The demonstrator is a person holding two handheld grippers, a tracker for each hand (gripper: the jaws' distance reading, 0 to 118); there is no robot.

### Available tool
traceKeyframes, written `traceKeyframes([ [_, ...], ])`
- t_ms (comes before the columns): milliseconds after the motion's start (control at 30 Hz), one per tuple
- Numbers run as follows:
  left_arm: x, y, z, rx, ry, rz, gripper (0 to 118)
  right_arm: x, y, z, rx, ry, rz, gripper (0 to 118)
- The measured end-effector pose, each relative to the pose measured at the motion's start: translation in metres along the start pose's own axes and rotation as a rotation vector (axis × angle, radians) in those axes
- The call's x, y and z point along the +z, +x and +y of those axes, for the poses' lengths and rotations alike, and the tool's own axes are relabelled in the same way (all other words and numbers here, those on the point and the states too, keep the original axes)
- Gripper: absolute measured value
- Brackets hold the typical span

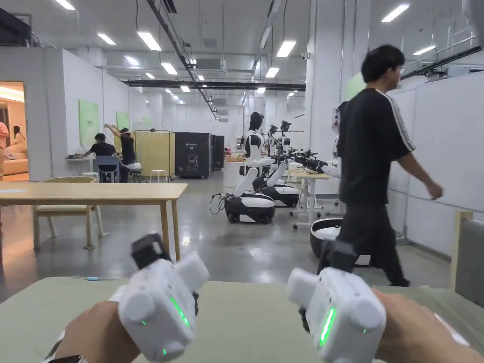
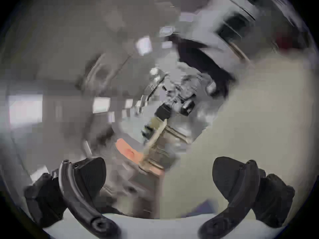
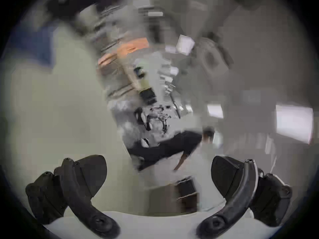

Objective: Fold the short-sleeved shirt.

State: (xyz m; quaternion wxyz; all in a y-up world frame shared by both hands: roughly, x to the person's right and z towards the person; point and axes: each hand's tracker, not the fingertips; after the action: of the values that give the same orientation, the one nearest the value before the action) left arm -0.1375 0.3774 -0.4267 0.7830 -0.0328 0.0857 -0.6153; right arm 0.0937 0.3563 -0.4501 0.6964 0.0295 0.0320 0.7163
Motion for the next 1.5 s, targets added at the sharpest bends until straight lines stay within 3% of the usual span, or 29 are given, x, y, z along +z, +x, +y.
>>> traceKeyframes([
  [67,0.012,0.036,0.003,-0.395,0.075,0.025,118,0.004,-0.035,-0.001,0.352,0.026,0.001,118],
  [100,0.019,0.055,0.000,-0.584,0.129,0.031,118,0.013,-0.047,-0.004,0.485,0.043,-0.017,118],
  [133,0.017,0.071,-0.008,-0.703,0.162,0.026,118,0.015,-0.054,-0.006,0.531,0.046,-0.019,118],
  [167,0.019,0.075,-0.007,-0.668,0.174,-0.002,118,0.015,-0.053,-0.005,0.491,0.042,-0.019,118],
  [200,0.018,0.071,-0.001,-0.521,0.143,-0.017,118,0.015,-0.044,-0.001,0.340,0.017,-0.025,118],
  [233,0.015,0.061,0.005,-0.311,0.099,-0.018,118,0.010,-0.031,-0.003,0.103,-0.012,-0.020,118],
  [333,-0.007,-0.003,0.002,0.504,-0.076,-0.121,118,0.002,0.033,-0.015,-0.623,-0.140,0.060,118],
  [433,-0.008,-0.056,-0.028,1.126,-0.074,-0.225,118,0.006,0.084,-0.056,-1.317,-0.115,0.167,118],
  [533,-0.007,-0.065,-0.049,1.371,-0.024,-0.249,118,0.011,0.091,-0.088,-1.681,-0.007,0.108,118],
  [567,-0.007,-0.067,-0.056,1.439,-0.011,-0.273,118,0.015,0.091,-0.095,-1.756,-0.006,0.059,118],
  [633,-0.006,-0.065,-0.060,1.449,-0.040,-0.224,118,0.020,0.089,-0.095,-1.782,-0.009,0.019,118],
  [967,0.002,-0.065,-0.070,1.411,-0.017,-0.061,118,0.013,0.082,-0.088,-1.663,-0.038,-0.013,118],
  [1333,-0.001,-0.058,-0.093,1.385,-0.061,-0.126,116,0.015,0.078,-0.075,-1.621,-0.035,0.042,114],
  [1367,0.001,-0.058,-0.096,1.374,-0.057,-0.129,108,0.019,0.077,-0.071,-1.575,0.003,0.031,92],
  [1400,0.002,-0.059,-0.097,1.350,-0.042,-0.127,77,0.019,0.077,-0.066,-1.526,-0.026,-0.008,36],
  [1433,0.001,-0.058,-0.097,1.309,-0.067,-0.094,23,0.027,0.078,-0.064,-1.536,-0.051,-0.028,0],
  [1467,0.000,-0.058,-0.098,1.282,-0.098,-0.057,0,0.030,0.079,-0.070,-1.542,-0.023,-0.028,0],
  [1500,0.001,-0.060,-0.095,1.301,-0.022,-0.072,0,0.031,0.081,-0.075,-1.581,0.005,0.011,0],
])
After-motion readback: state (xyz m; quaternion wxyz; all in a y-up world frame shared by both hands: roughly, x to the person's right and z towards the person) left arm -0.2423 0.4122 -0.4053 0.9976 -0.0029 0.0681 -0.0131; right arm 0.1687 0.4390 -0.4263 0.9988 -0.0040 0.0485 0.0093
